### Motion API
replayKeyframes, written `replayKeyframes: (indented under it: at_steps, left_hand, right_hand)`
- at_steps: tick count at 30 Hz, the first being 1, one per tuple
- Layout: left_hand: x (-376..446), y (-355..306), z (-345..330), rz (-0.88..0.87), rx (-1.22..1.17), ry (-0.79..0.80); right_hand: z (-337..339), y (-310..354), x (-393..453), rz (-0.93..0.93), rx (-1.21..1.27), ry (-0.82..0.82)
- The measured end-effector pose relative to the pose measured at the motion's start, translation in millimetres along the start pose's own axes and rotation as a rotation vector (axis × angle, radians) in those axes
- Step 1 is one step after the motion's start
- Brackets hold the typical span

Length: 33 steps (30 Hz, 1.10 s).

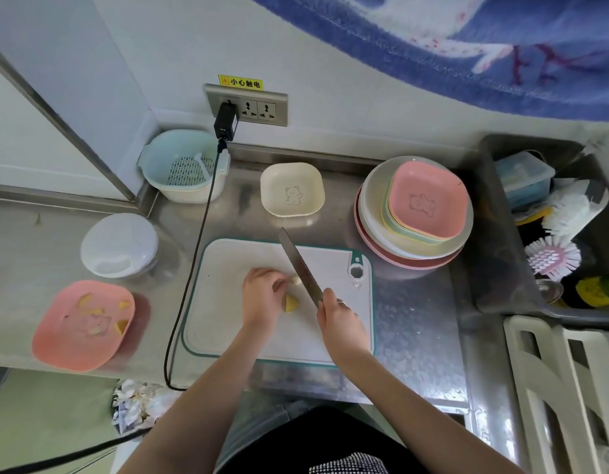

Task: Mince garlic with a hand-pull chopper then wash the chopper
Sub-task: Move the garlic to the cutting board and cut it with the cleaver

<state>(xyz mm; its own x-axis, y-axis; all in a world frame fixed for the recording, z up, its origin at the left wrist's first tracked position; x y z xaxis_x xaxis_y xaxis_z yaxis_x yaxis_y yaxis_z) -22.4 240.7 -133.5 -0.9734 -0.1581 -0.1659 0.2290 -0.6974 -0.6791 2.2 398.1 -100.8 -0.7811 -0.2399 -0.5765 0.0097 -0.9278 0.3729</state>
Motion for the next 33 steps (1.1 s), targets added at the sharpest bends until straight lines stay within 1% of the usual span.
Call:
replayKeyframes:
  at_steps: [3,7,10,12,15,17,20,22,25,27,30,33]
  left_hand:
    - [-4,4,2,0.003,0.011,-0.013]
    - [-5,4,1,0.022,-0.011,0.036]
    - [-5,4,2,0.024,-0.015,0.059]
    - [-6,3,3,0.018,-0.001,0.060]
    - [-6,-5,4,-0.037,0.020,0.045]
    - [-5,-13,5,-0.068,0.020,0.036]
    - [-1,-20,4,-0.114,0.064,0.047]
    - [0,-19,6,-0.128,0.096,0.064]
    - [-3,-8,15,-0.139,0.134,0.046]
    - [-9,2,19,-0.186,0.216,0.054]
    - [-21,13,17,-0.285,0.371,0.107]
    - [-24,17,15,-0.278,0.366,0.097]
  right_hand:
    - [-3,2,1,-0.037,-0.059,0.073]
    - [-3,6,2,-0.043,-0.082,0.098]
    - [0,0,1,-0.029,-0.011,0.063]
    - [2,-6,-2,-0.032,0.043,0.011]
    - [5,-9,-9,-0.011,0.107,-0.037]
    - [7,-9,-11,0.003,0.100,-0.039]
    - [8,-13,-11,-0.022,0.055,-0.078]
    - [8,-19,-13,-0.055,0.074,-0.120]
    - [12,-29,-16,-0.079,0.116,-0.168]
    - [12,-33,-17,-0.078,0.104,-0.166]
    - [10,-29,-15,-0.064,0.091,-0.153]
    - [5,-17,-11,-0.036,0.128,-0.131]
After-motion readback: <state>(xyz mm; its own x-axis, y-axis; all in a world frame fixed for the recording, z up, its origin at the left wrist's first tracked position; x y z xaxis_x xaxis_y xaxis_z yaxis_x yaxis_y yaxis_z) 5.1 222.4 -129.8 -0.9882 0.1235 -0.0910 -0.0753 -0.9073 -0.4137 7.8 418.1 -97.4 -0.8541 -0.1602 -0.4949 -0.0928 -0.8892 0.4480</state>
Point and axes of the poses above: each hand's wrist, its own x-axis towards the middle knuckle, its own z-axis out of the back of the hand, y = z × x, the point moved 4 cm from there along x, towards the middle knuckle, and after that the axes turned 12 degrees about y, right-handed, at the moved point
